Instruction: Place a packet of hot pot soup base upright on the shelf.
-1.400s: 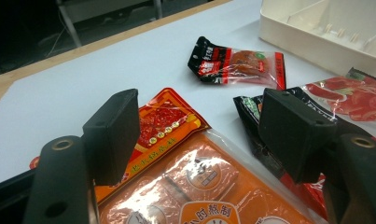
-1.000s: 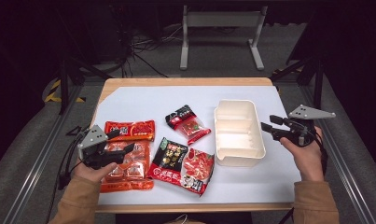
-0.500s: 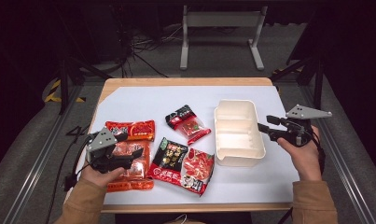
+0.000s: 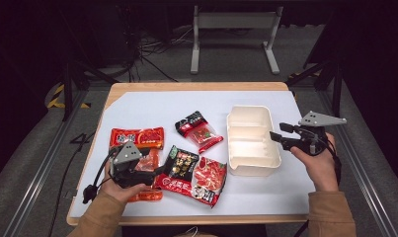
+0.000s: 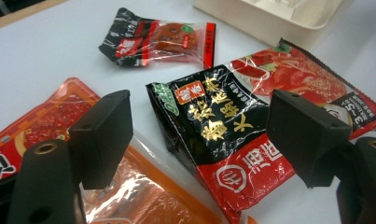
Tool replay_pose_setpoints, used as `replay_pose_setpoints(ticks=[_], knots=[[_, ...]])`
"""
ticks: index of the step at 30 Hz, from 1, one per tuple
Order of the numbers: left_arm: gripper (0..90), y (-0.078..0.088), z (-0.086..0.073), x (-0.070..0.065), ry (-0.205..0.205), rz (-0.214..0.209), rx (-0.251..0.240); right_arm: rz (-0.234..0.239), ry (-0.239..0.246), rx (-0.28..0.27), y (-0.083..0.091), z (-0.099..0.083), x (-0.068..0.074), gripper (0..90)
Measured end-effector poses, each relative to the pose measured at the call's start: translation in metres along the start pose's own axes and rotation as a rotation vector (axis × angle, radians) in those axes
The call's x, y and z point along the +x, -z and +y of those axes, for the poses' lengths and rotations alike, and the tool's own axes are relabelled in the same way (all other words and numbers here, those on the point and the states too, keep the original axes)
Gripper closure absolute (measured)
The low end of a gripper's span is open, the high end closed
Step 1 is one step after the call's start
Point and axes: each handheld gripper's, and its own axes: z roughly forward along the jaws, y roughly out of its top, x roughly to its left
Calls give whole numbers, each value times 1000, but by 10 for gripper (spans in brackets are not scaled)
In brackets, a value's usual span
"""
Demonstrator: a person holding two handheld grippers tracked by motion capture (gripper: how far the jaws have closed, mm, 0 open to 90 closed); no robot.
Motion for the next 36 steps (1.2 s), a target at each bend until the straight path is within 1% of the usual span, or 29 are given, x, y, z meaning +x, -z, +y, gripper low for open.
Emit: replay_pose_setpoints(ticks=[2,4,5,6,8,9,10,11,12,13,14,15,16,18,20,21,22,26,28,31,32,36], knots=[[228,-6,-2,-3,-11,-6,21,3,-1,3,-2,0,1,478],[230,-8,-2,-3,-17,-9,31,4,-1,4,-2,0,1,477],[242,-11,-3,-4,-15,-25,43,3,1,7,-2,0,1,476],[266,-15,-4,-3,-7,-46,71,4,6,8,-3,0,2,475],[275,-17,-4,-2,-4,-52,76,5,10,10,-3,0,2,475],[299,-20,-6,1,21,-77,93,6,11,12,-5,0,3,475],[312,-20,-6,1,21,-77,93,6,11,12,-5,0,3,475],[312,-21,-8,2,32,-86,96,6,13,12,-5,0,3,475],[337,-22,-9,4,53,-106,111,7,16,14,-5,0,3,475],[348,-28,-12,10,100,-157,144,7,18,16,-6,0,4,474],[390,-28,-12,10,100,-157,144,7,18,16,-6,0,4,474],[450,-30,-14,11,118,-182,159,7,17,19,-7,0,4,472],[450,-31,-16,12,125,-187,162,7,17,19,-7,0,4,472],[491,-33,-20,13,139,-171,159,14,23,17,-8,0,5,471],[491,-35,-21,14,142,-158,171,15,28,21,-9,0,6,469],[487,-36,-22,14,143,-154,183,16,30,23,-9,0,6,468],[486,-38,-22,14,155,-153,190,16,31,24,-10,0,6,466],[482,-44,-25,14,151,-135,231,20,35,33,-12,-1,7,460],[481,-46,-26,13,160,-130,248,20,38,37,-13,-1,8,458],[482,-51,-28,12,175,-139,280,19,39,42,-15,-1,8,456],[486,-52,-29,11,171,-138,286,18,40,43,-15,-1,8,454],[502,-53,-29,10,169,-136,288,28,47,49,-16,-1,9,446]])
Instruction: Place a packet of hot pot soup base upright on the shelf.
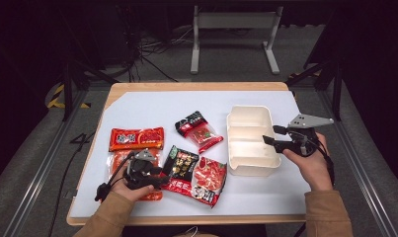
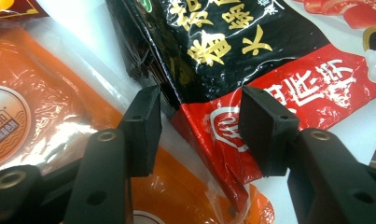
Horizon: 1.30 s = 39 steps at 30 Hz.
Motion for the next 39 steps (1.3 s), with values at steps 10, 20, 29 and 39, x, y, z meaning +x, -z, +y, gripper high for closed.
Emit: replay_pose_setpoints(ticks=[10,20,29,39], knots=[[596,-3,-1,-3,-21,3,15,17,9,0,-1,1,2,442],[794,2,4,-3,-1,14,35,41,7,5,0,3,4,481],[873,16,8,-7,5,47,-72,45,4,8,4,3,6,499],[887,38,20,-16,-23,56,-177,58,8,6,10,4,9,545]])
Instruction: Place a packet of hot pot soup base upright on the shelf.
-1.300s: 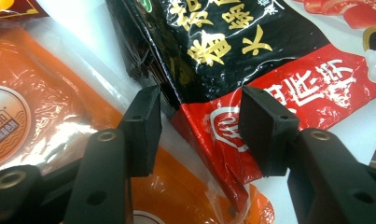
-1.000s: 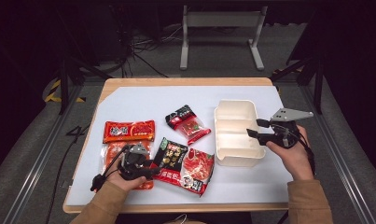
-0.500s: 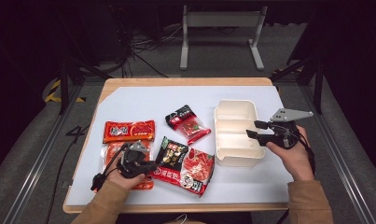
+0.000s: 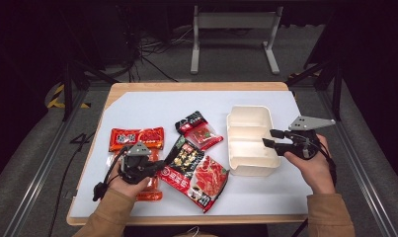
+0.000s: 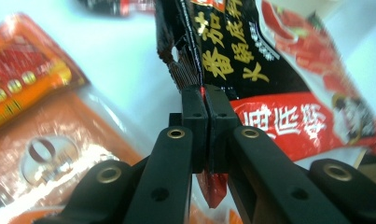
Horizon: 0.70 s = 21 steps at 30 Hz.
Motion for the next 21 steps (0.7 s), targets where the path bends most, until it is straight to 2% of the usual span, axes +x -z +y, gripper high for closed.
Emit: replay_pose_setpoints(ticks=[3,9,10,13,16,21], knots=[[887,5,5,-4,-14,-2,-34,3,5,-8,2,1,2,547],[886,14,18,-20,-78,0,-108,11,32,-31,10,6,12,564],[886,15,20,-21,-98,5,-115,10,36,-34,11,7,13,565],[889,17,23,-26,-111,0,-142,9,45,-43,15,8,17,565],[891,25,30,-35,-175,19,-190,12,52,-57,19,9,21,566],[891,31,35,-40,-207,18,-219,21,59,-73,23,11,27,566]])
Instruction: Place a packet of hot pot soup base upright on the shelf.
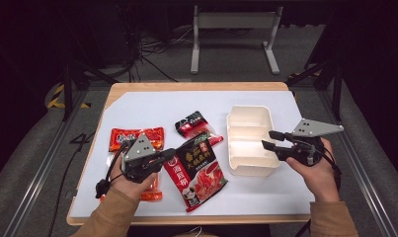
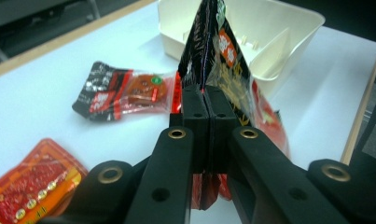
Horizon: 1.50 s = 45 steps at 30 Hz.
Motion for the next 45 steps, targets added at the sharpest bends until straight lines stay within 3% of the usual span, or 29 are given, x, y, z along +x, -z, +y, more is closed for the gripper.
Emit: replay_pose_setpoints(ticks=[11,15,21,23,24,28,41,45], knots=[[891,12,12,-4,-49,-12,-60,75,47,-35,-6,14,25,549],[893,17,17,-10,-86,-3,-70,105,75,-20,-20,22,37,528],[893,26,20,-13,-99,1,-89,156,127,5,-42,38,48,480],[894,28,21,-14,-111,0,-93,178,142,11,-49,45,51,458],[894,30,22,-14,-113,0,-96,211,156,14,-56,51,55,437],[895,35,23,-16,-128,-7,-108,269,160,7,-68,60,63,410],[894,38,25,-20,-152,-37,-117,369,191,21,-92,74,78,414],[895,39,26,-22,-170,-48,-125,426,195,33,-98,75,81,415]])
